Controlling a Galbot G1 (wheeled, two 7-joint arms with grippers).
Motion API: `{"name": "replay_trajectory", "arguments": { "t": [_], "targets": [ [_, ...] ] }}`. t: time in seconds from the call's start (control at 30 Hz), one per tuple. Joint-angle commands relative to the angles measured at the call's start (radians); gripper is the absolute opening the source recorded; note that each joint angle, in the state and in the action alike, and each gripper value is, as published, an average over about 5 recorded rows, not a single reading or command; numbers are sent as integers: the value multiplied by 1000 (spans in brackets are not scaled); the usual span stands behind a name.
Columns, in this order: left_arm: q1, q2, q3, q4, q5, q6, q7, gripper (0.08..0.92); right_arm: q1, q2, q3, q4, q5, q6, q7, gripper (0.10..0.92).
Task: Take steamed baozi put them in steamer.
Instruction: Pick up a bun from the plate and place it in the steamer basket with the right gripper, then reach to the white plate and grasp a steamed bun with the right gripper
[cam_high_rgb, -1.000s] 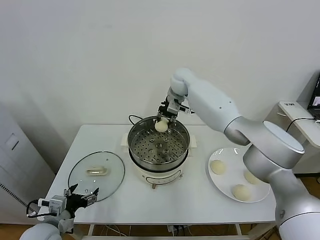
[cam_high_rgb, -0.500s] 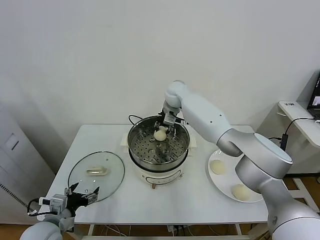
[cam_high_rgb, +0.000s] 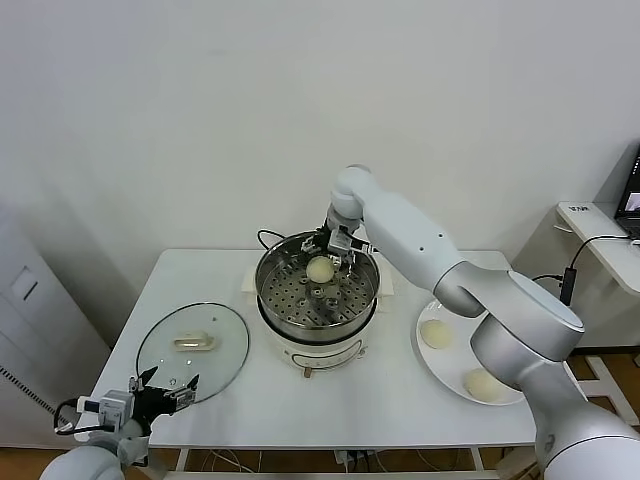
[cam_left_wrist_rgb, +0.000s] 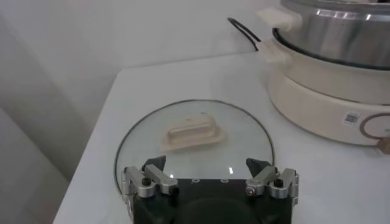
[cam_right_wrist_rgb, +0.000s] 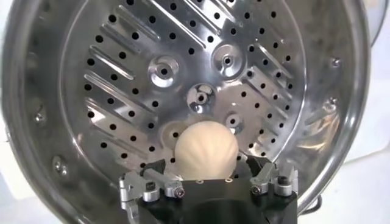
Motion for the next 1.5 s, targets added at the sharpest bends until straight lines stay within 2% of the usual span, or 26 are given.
{"name": "replay_trajectory", "arguments": {
  "t": [0.03,0.2,0.47,0.57,0.77,1.0,1.5],
  "targets": [
    [18,-5,-10,-8,1,-3,0,823,172,-101,-215,42,419,-17,-46,822],
    [25,-8,-13,-12,2,-7,0,823,302,-227,-436,91,765,-271,-84,823],
    [27,-7,-13,-17,2,-9,0,823,419,-430,-694,144,1054,-564,-105,823],
    [28,-7,-14,-18,2,-9,0,823,435,-489,-739,169,1113,-625,-106,823],
    [29,-9,-16,-18,2,-11,0,823,413,-582,-775,225,1135,-656,-92,823],
    [32,-12,-21,-24,2,-11,0,823,296,-637,-736,223,1139,-682,-49,823],
    [33,-14,-22,-19,5,-13,0,823,-7,-599,-516,134,1009,-689,6,823]
  ]
}}
